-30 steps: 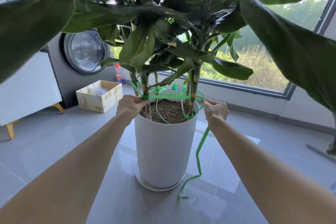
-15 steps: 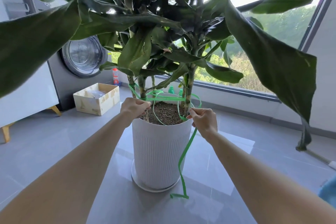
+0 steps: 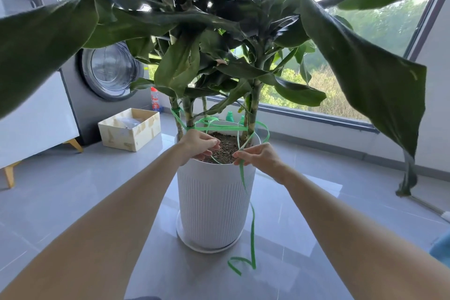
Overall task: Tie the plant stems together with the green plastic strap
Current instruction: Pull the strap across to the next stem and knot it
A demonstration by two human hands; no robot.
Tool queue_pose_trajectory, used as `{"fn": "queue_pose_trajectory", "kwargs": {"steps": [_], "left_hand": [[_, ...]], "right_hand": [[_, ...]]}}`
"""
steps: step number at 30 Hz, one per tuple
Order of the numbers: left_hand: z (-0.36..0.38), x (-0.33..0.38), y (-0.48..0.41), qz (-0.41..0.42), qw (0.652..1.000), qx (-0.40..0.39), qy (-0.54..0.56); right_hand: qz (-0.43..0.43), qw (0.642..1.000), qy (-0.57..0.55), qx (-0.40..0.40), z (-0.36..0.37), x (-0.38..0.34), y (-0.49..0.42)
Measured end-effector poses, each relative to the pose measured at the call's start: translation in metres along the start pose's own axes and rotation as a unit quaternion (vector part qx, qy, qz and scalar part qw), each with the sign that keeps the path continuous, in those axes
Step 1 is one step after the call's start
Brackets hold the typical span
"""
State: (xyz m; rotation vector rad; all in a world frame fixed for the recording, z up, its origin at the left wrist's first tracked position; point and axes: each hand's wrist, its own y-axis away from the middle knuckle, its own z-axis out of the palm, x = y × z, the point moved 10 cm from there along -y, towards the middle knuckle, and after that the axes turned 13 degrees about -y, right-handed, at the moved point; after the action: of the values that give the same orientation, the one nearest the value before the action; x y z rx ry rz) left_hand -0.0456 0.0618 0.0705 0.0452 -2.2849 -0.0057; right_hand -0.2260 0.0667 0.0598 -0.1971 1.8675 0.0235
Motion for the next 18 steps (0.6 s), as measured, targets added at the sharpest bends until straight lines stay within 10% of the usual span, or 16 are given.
{"fn": "queue_pose_trajectory", "kwargs": {"steps": [18], "left_hand": [[0.035,-0.011,0.021,-0.003,0.973,-0.204,-0.106]], "right_hand": [[0.116,0.977,-0.172,0.044,0.015,-0.009,-0.003]]}}
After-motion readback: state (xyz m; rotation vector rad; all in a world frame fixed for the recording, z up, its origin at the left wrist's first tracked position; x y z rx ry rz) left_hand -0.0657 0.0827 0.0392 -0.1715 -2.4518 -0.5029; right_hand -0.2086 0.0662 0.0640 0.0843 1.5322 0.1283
